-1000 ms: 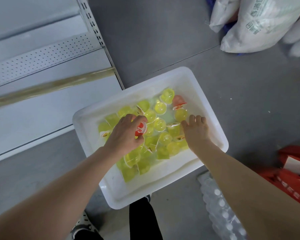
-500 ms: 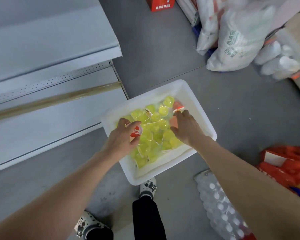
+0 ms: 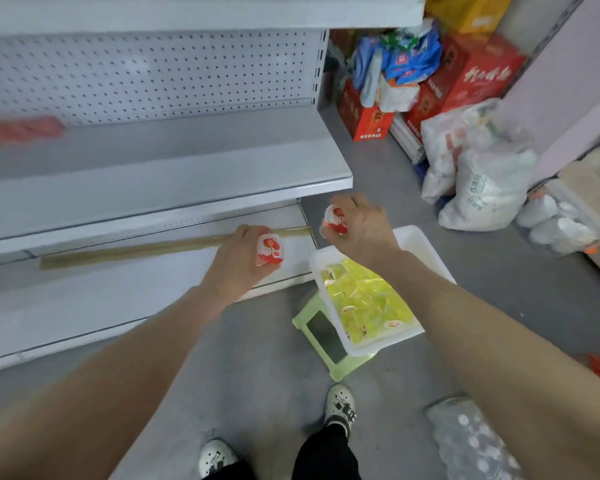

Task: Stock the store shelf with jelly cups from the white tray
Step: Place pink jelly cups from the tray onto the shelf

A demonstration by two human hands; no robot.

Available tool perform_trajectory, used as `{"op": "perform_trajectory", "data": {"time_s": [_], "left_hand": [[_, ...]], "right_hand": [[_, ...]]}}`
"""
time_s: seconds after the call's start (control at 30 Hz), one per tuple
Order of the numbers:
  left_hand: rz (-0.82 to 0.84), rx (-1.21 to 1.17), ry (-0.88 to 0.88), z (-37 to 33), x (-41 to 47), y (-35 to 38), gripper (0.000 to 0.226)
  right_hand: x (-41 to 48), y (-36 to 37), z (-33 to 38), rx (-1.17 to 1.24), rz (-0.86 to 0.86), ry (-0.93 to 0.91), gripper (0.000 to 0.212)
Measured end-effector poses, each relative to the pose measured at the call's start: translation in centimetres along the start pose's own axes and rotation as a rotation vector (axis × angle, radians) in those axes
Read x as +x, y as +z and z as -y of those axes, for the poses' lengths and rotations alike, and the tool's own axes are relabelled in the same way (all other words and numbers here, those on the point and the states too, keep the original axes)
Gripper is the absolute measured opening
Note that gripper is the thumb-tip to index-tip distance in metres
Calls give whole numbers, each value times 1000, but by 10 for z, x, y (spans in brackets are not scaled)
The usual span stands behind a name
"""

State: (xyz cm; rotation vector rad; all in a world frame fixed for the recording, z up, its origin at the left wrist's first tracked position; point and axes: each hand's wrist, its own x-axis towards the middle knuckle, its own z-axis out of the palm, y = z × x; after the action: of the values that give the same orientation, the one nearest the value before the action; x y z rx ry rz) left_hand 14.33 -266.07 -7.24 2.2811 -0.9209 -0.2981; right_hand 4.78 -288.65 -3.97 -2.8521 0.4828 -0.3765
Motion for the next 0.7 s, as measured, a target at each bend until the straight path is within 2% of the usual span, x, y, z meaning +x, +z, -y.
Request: {"op": "perform_trajectory", "data": {"time_s": [0.23,0.43,0.7], "left_hand": [[-218,2,-29,28,-45,-133,62],[-431,-63,-60,49,-80,-240,48],[-658,83,-43,66,-75,-348,46]], "right_hand": [[44,-52,139,30,-166,-242,51],[81,-91,237,5,-253,-412,46],[150,-126,337,112,-290,-565,45]]}}
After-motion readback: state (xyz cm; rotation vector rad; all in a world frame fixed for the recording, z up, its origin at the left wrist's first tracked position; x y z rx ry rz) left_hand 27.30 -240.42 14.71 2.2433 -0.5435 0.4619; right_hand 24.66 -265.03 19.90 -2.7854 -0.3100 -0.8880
